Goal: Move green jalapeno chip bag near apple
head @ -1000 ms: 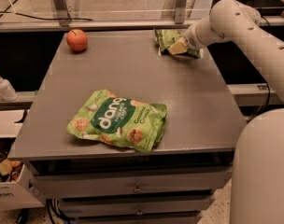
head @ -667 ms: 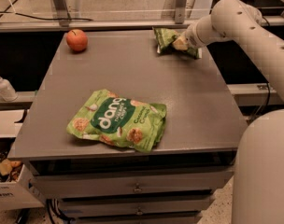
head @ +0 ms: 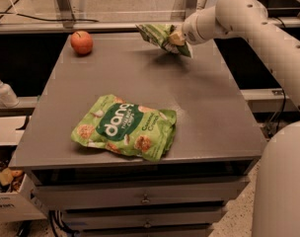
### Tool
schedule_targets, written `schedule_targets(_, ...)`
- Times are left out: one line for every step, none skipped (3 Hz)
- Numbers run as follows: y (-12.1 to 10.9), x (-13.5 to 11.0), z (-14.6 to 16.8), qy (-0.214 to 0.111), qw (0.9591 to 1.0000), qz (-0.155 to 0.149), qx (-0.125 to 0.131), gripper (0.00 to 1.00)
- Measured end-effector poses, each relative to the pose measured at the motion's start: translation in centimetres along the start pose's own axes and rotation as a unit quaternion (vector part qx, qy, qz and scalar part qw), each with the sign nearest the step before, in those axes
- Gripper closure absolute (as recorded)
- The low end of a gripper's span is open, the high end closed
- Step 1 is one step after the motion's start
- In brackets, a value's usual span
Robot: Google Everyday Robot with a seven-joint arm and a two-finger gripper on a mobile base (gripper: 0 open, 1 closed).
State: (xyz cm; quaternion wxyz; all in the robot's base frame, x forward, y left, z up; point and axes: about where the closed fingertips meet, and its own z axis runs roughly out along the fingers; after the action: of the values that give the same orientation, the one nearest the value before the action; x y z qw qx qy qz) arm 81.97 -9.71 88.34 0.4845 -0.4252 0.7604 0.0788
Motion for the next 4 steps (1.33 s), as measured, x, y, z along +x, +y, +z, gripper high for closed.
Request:
schedule_targets(3.0, -3.5, 1.7, -0.018, 0.9988, -0.04, -0.022, 1.0)
schedule_targets(5.2, -5.5, 3.8, -0.023, 0.9966, -0.07, -0.038, 1.0)
schedule_targets(7.2, -6.8, 5.7, -0.028, 0.9941, -0.091, -0.053, 1.0)
schedule_targets(8.8, -7.7, 6.9, -0.033, 0.9918, -0.105, -0.065, 1.0)
